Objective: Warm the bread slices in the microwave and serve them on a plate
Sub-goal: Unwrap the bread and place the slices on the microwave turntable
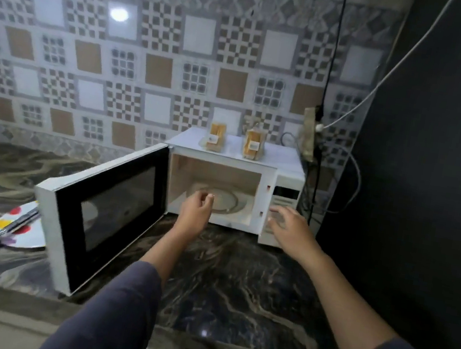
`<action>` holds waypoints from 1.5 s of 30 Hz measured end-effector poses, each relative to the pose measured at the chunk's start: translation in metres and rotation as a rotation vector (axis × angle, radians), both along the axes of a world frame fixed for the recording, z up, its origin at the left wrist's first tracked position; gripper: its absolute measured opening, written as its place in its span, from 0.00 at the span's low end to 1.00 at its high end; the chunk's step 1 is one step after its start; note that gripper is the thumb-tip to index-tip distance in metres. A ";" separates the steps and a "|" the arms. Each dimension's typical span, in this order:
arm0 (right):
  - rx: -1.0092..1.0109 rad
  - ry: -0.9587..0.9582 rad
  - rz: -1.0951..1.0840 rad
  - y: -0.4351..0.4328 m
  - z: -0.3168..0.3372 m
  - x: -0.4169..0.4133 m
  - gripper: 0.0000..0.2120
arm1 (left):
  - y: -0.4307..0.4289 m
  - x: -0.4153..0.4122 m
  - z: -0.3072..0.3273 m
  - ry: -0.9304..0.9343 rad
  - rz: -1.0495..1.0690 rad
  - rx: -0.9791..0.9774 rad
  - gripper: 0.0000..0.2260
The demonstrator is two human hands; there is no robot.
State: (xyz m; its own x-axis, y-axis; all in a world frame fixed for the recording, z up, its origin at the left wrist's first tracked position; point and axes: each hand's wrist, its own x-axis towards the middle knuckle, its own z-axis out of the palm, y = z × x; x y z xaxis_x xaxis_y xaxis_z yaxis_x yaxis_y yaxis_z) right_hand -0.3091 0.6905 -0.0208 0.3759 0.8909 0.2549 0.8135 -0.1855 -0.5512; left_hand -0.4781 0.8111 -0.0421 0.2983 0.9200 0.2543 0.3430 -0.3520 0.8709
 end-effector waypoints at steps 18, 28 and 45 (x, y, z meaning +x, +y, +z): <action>0.088 0.217 -0.156 0.240 0.071 0.081 0.27 | 0.262 0.093 0.085 0.077 0.041 0.139 0.31; -0.030 0.130 -0.451 0.302 0.050 0.079 0.54 | 0.303 0.124 0.070 0.256 0.010 -0.100 0.52; 0.007 0.110 -0.492 0.247 0.045 0.070 0.37 | 0.237 0.104 0.066 0.123 0.075 0.008 0.36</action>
